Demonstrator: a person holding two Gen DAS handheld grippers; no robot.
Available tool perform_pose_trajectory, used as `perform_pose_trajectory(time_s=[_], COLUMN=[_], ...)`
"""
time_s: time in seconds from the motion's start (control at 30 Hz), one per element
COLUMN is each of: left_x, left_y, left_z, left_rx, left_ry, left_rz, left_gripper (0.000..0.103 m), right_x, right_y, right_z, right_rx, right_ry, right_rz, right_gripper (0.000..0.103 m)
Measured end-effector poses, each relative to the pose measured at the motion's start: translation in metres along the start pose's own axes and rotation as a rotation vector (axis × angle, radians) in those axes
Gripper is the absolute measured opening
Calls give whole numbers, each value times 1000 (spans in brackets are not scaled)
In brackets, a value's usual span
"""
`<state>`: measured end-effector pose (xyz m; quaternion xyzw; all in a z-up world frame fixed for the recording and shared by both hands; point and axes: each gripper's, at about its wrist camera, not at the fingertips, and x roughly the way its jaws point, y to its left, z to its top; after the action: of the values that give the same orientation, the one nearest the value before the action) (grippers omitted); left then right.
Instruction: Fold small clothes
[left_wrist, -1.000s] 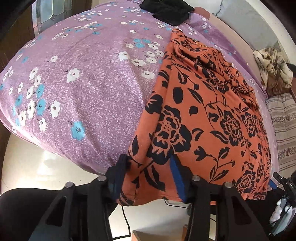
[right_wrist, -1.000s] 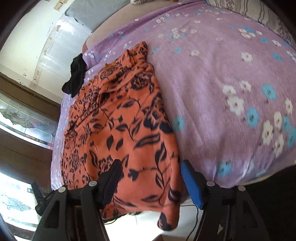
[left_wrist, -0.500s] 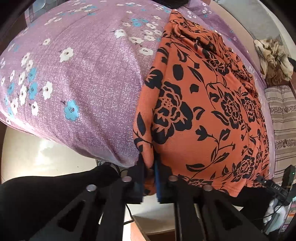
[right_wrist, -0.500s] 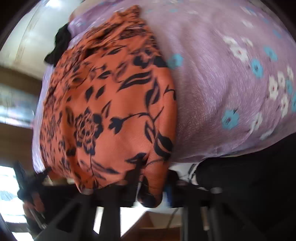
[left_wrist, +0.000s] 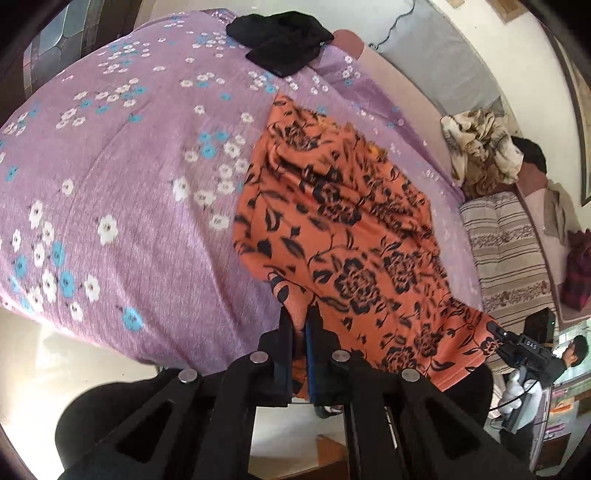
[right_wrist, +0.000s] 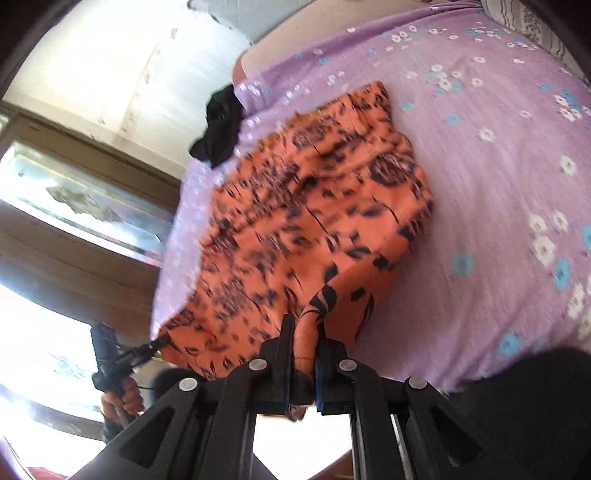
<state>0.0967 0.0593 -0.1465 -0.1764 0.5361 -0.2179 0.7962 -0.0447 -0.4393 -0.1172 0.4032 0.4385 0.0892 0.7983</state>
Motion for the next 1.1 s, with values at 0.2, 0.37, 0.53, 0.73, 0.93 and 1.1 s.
perform_pose_trajectory(time_s=[0.2,0.37,0.53,0.73,0.93,1.1], left_x=[-6,52,140,164,142,162], left_y=[4,11,29,27,-33,-56], left_z=[109,220,283,257,195,164], left_rx=[-14,-79,-150,-139,-5,30], left_ry=[-53,-95,-210,-269,-305,-297], left_rz=[-50,-13,67,104,160,250], left_gripper=[5,5,6,6,29,57], right_x=[0,27,112,135,95,69], right_y=[3,-23,-73,-126,-99,-67], right_z=[98,202,274,273,272,263], right_rx=[63,144,211,362,287,216], right_ry=[-206,-352,-292,-241,-350,-430], right_rz=[84,45,-122,-14,24,-121], right_gripper=[8,8,11,13,15,85])
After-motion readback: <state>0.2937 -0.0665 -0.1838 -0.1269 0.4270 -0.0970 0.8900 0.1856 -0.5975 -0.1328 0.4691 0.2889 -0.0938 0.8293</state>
